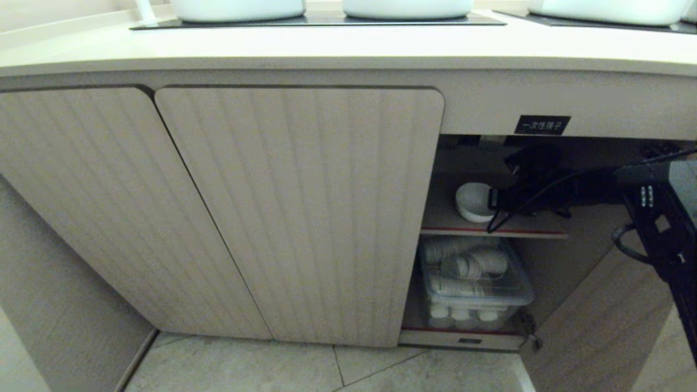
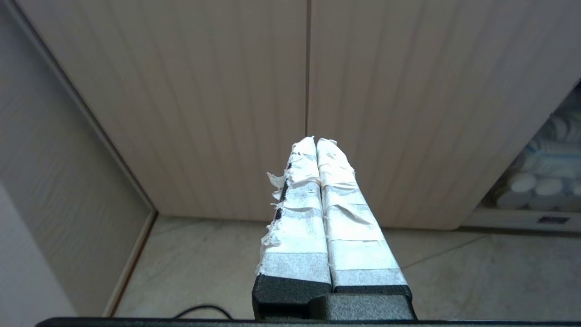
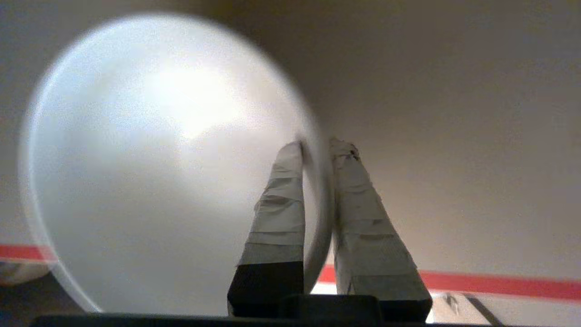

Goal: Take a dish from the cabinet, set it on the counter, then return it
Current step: Take the bowl from the cabinet

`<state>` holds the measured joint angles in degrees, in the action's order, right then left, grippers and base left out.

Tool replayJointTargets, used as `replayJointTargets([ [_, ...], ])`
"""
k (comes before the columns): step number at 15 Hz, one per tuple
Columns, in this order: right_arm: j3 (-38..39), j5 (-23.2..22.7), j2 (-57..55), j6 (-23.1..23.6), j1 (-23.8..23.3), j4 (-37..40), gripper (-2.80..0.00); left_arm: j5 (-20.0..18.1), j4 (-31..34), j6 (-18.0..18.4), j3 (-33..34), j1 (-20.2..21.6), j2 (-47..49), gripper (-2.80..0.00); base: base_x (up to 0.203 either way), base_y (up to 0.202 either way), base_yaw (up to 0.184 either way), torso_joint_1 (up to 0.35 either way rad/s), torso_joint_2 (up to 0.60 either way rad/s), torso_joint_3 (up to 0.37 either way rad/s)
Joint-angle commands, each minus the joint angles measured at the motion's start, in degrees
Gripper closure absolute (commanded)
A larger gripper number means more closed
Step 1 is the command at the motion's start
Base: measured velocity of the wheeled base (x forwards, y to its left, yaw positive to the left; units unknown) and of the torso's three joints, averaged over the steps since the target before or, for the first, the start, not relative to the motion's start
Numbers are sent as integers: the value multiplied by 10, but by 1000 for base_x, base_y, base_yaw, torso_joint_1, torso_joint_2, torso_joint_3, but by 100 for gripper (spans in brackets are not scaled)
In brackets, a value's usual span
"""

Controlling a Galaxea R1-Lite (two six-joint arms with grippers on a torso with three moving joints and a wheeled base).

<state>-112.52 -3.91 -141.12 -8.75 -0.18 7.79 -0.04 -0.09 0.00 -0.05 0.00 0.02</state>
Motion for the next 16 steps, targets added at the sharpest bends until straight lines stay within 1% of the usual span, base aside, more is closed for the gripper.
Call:
replayJointTargets([
  [1, 0, 0, -2, 1, 0, 3, 0, 0, 1, 0, 0, 0, 0, 0, 0, 0, 0, 0, 0, 0],
  [8, 5, 0, 7, -5, 0, 13, 0, 0, 1, 0, 0, 0, 0, 0, 0, 0, 0, 0, 0, 0],
  [9, 8, 0, 11, -10, 0, 13, 0, 0, 1, 0, 0, 0, 0, 0, 0, 0, 0, 0, 0, 0],
  [11, 10, 1, 18, -40, 0, 15, 0, 0, 1, 0, 0, 0, 0, 0, 0, 0, 0, 0, 0, 0],
  [12, 21, 1, 25, -51, 0, 14, 0, 0, 1, 0, 0, 0, 0, 0, 0, 0, 0, 0, 0, 0],
  [16, 76, 3, 53, -59, 0, -4, 0, 0, 1, 0, 0, 0, 0, 0, 0, 0, 0, 0, 0, 0],
])
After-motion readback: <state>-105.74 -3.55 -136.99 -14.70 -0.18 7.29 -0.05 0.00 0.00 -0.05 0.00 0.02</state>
